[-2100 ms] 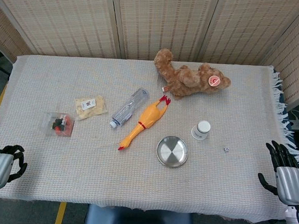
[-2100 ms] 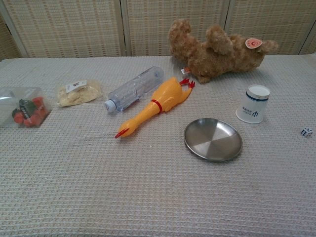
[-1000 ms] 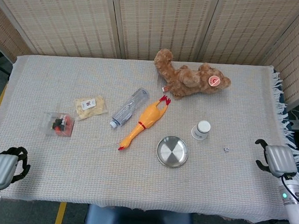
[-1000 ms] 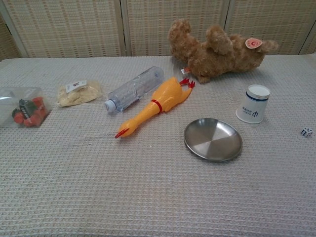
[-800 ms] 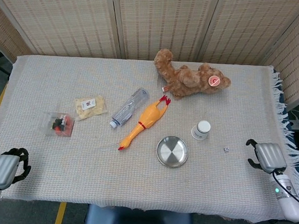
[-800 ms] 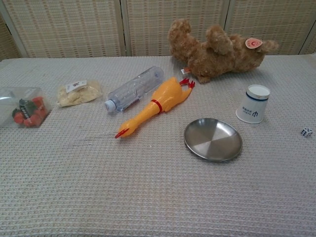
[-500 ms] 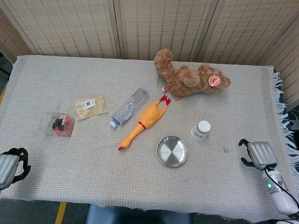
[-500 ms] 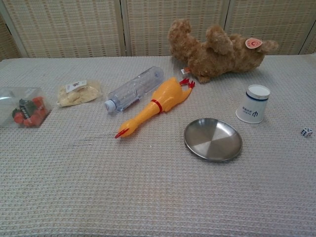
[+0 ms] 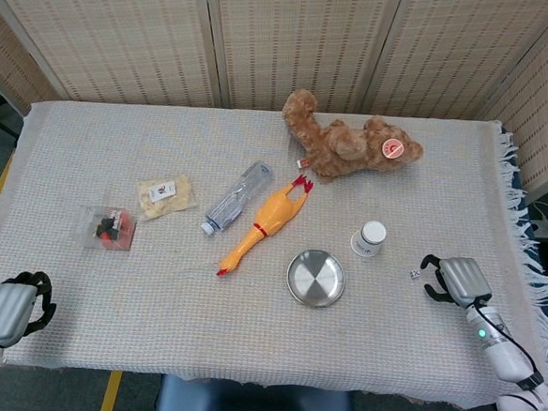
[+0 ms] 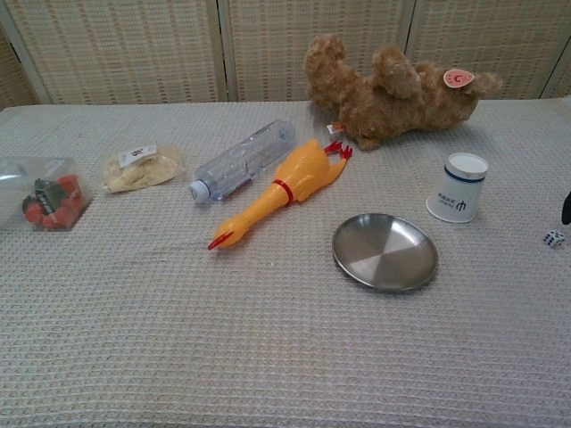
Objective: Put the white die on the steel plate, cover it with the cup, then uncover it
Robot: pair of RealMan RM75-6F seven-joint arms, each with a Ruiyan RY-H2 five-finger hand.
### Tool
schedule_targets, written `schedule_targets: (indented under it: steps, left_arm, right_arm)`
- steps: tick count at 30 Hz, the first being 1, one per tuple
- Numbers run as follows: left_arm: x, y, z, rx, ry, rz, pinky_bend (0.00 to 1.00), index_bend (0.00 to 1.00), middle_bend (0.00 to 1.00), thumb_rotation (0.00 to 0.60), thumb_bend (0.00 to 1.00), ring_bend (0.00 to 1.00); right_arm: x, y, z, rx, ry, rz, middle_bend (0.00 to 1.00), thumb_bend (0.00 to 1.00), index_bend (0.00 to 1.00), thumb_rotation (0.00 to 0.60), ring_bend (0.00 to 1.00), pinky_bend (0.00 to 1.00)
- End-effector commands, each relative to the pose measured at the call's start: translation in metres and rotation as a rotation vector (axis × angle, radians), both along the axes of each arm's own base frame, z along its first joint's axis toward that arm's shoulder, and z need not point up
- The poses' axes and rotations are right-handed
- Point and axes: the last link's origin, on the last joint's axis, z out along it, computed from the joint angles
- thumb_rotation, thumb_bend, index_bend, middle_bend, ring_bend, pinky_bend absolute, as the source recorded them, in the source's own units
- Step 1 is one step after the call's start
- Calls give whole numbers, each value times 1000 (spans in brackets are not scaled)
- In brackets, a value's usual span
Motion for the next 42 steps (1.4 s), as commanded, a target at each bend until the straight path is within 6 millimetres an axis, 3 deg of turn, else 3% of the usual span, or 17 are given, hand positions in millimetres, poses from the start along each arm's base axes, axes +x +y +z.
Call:
schedule_targets:
  steps: [1, 30, 42]
  left_arm:
    - [0, 0, 0, -3, -3, 1, 544, 248, 383, 600, 361, 343]
    - [0, -1, 1, -2, -4, 2, 546, 249, 383, 600, 361, 342]
    - [0, -1, 1, -2, -3, 3, 547, 257, 383, 600, 360, 342]
  right_arm:
    - [-2, -3, -8, 23, 1, 12, 851, 243, 402, 600, 916, 934]
    - [-5, -10, -22, 14, -43, 36, 862, 243, 428, 600, 929, 950]
    - [-5, -9, -23, 0, -54, 51, 888, 243, 597, 600, 956, 979]
